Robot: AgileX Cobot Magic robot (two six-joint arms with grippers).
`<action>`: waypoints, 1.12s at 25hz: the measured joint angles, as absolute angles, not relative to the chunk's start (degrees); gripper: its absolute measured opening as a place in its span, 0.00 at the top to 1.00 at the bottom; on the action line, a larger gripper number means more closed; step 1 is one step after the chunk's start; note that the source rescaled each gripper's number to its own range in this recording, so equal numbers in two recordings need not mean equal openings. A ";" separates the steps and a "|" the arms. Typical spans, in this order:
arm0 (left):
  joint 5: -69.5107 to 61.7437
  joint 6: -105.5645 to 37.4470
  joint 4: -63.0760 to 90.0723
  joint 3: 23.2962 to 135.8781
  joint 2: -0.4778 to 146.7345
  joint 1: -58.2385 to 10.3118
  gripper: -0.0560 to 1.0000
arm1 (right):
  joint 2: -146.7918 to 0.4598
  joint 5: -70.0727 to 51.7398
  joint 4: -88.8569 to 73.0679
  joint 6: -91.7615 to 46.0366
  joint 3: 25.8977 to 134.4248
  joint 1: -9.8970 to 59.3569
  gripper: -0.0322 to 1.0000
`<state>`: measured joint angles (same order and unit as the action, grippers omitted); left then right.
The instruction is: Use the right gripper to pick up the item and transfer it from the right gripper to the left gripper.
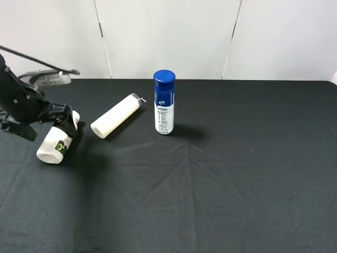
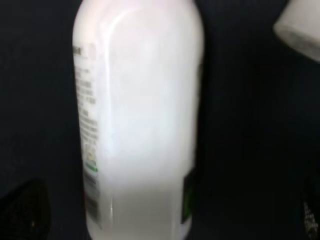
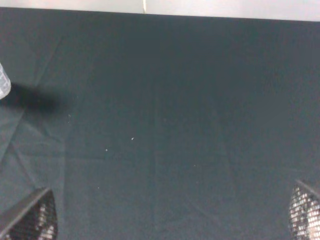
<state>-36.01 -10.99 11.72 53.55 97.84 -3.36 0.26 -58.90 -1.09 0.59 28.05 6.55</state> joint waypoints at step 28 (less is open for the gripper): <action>-61.89 0.60 0.00 59.42 52.67 -3.36 0.00 | 0.26 -58.90 -1.09 0.59 28.05 6.55 0.00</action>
